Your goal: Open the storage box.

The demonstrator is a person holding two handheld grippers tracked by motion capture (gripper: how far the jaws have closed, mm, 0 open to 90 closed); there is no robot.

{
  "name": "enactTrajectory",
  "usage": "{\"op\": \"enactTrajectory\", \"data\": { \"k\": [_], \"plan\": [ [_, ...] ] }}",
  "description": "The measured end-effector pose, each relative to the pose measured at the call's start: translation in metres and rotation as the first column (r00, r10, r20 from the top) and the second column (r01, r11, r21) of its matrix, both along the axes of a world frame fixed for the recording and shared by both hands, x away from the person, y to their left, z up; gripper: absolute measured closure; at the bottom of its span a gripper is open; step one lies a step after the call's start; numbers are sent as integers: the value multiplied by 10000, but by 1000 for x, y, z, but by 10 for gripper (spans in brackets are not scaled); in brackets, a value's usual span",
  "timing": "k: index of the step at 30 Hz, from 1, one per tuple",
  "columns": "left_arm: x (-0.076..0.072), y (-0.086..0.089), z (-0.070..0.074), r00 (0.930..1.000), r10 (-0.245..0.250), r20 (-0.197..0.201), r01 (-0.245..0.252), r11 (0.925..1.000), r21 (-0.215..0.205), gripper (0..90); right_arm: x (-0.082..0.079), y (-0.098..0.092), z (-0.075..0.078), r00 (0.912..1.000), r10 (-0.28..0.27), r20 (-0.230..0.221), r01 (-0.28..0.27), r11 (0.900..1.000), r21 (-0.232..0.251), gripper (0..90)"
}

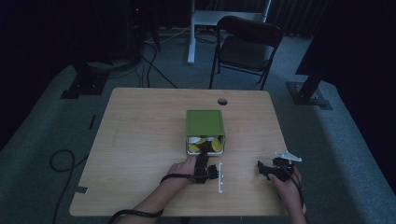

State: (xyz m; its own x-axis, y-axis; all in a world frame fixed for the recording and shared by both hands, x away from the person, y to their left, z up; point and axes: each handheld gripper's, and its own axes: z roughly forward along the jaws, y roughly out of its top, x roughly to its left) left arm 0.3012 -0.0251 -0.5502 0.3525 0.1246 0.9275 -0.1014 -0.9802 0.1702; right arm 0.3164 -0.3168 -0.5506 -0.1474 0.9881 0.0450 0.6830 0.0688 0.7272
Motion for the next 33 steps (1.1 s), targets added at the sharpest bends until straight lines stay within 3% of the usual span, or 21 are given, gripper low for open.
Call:
{"op": "enactTrajectory", "data": {
  "k": [16, 33],
  "plan": [
    [-4, 0, 0, 9996, -211, 162, 204, 9991, 382, 705, 0, 1, 0, 10000, -10, -18, 9, 10000, -83, 112],
    [-26, 0, -2, 9988, -438, 203, 428, 9980, 465, 712, 0, 3, 0, 10000, -8, -49, 6, 9995, -307, 112]
  ]
}}
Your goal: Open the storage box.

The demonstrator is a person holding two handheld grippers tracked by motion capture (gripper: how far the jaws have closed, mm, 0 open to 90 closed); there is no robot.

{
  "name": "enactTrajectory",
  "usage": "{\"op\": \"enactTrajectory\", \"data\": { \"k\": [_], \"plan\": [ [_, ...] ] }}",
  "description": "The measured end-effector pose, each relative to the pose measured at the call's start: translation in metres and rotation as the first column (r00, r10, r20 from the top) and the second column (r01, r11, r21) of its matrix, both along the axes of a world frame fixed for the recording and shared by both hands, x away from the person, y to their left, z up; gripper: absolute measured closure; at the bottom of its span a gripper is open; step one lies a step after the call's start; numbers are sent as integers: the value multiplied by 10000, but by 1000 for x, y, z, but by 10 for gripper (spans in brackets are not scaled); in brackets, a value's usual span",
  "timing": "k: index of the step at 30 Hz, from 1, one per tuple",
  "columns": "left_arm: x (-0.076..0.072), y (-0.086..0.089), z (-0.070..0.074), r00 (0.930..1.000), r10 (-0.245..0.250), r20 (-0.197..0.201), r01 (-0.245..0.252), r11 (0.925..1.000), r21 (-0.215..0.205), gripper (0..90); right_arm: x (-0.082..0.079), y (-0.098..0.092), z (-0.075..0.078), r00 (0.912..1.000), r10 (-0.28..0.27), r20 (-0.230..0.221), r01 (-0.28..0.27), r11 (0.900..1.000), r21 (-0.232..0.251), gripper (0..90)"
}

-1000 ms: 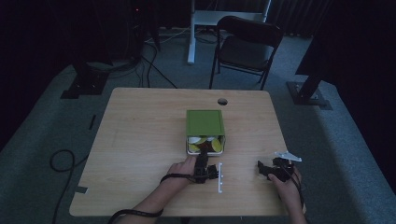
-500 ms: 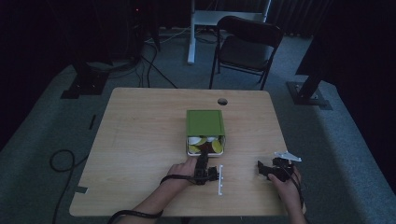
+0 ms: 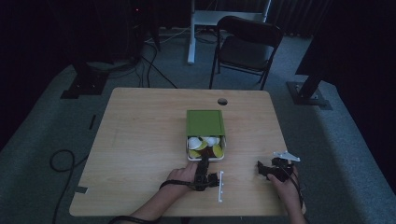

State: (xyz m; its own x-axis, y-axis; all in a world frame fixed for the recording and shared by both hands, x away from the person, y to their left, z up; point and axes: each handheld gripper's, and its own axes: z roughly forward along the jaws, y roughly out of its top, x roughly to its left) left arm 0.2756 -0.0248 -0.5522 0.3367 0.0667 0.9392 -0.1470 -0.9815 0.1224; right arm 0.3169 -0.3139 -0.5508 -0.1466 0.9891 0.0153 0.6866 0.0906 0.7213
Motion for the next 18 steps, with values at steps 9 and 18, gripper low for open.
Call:
{"op": "enactTrajectory", "data": {
  "k": [9, 18],
  "plan": [
    [-12, 0, -1, 9998, -182, 49, 181, 9998, 68, 715, 0, 0, 0, 10000, -1, 0, 1, 10000, -2, 112],
    [-24, 0, -4, 9992, -388, 97, 387, 9991, 159, 719, 0, 0, 0, 10000, -3, -3, 3, 10000, 1, 112]
  ]
}}
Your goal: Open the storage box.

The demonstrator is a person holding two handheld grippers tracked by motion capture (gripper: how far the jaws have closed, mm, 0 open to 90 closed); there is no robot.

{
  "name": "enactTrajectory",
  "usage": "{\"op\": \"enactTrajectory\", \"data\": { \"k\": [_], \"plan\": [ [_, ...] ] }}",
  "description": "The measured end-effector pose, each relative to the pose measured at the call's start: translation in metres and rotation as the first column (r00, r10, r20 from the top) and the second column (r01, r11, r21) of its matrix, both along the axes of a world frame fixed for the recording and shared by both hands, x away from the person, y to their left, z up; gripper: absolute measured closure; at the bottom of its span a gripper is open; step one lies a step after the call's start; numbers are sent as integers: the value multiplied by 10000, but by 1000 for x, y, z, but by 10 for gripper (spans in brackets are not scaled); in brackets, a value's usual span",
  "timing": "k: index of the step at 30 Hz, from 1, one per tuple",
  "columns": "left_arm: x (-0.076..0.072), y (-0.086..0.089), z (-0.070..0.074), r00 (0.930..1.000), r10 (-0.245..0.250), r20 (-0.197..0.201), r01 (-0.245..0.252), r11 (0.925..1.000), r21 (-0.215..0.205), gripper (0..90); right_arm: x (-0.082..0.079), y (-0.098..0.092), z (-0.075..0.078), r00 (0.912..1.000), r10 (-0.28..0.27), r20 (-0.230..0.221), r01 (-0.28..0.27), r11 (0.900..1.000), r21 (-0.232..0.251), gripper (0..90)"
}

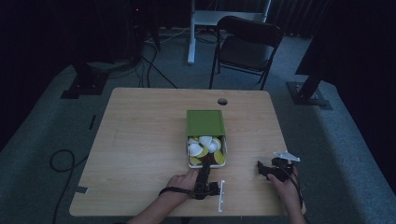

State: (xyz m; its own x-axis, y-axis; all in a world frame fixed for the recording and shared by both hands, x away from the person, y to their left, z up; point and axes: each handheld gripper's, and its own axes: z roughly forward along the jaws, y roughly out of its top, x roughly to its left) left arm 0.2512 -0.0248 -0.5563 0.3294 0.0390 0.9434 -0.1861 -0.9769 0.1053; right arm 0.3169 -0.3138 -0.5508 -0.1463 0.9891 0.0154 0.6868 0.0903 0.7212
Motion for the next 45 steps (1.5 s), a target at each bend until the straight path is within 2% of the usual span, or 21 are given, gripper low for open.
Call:
{"op": "enactTrajectory", "data": {
  "k": [25, 45],
  "plan": [
    [-26, 6, -3, 9990, -435, 40, 435, 9989, 153, 722, 0, 0, 0, 10000, 3, 1, -3, 10000, -6, 112],
    [-38, 11, -3, 9983, -580, 38, 580, 9983, 117, 720, 0, 0, 0, 10000, 2, 1, -2, 10000, -5, 112]
  ]
}}
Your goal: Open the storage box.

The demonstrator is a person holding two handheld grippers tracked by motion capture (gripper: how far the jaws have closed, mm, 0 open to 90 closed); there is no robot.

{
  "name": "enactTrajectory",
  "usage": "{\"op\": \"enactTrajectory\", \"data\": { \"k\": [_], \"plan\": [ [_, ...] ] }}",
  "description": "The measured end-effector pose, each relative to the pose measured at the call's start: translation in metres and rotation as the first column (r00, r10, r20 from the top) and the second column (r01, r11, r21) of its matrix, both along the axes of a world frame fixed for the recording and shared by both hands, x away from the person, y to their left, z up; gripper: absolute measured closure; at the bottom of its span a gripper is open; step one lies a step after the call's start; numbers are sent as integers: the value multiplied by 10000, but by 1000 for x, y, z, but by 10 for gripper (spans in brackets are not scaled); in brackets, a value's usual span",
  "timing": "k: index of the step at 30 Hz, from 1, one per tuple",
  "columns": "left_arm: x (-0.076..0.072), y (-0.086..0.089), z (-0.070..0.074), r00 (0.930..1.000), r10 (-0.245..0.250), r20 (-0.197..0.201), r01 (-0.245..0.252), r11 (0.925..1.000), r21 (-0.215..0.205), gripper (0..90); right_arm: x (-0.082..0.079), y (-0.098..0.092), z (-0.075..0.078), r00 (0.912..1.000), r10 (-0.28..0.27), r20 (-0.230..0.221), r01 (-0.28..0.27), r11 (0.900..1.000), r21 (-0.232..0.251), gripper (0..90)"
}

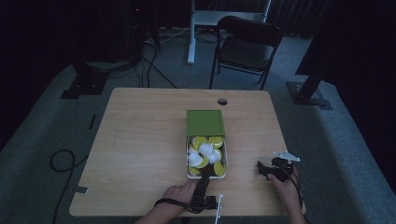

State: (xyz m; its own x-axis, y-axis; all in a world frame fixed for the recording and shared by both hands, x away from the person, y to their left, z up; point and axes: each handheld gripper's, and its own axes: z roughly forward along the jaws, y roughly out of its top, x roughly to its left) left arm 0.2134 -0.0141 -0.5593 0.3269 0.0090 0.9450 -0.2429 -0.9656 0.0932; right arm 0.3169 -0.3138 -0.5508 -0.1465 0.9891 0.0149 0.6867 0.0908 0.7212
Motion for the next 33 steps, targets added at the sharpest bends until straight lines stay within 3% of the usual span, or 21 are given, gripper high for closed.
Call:
{"op": "enactTrajectory", "data": {
  "k": [17, 20, 24, 33],
  "plan": [
    [-5, 0, 1, 9999, -83, -62, 82, 10000, -29, 717, 0, 0, 0, 10000, -3, -2, 3, 10000, 3, 112],
    [-5, 1, 2, 9994, -181, -281, 177, 9998, -132, 705, 0, 0, 0, 10000, -2, -2, 2, 10000, 3, 112],
    [-6, 2, -1, 9980, -237, -586, 224, 9995, -230, 585, 0, 0, 0, 10000, 0, 1, 0, 10000, 3, 111],
    [-13, 2, 7, 9912, -399, -1261, 345, 9984, -449, 497, 0, 0, 0, 10000, 0, -2, 0, 10000, 4, 111]
  ]
}}
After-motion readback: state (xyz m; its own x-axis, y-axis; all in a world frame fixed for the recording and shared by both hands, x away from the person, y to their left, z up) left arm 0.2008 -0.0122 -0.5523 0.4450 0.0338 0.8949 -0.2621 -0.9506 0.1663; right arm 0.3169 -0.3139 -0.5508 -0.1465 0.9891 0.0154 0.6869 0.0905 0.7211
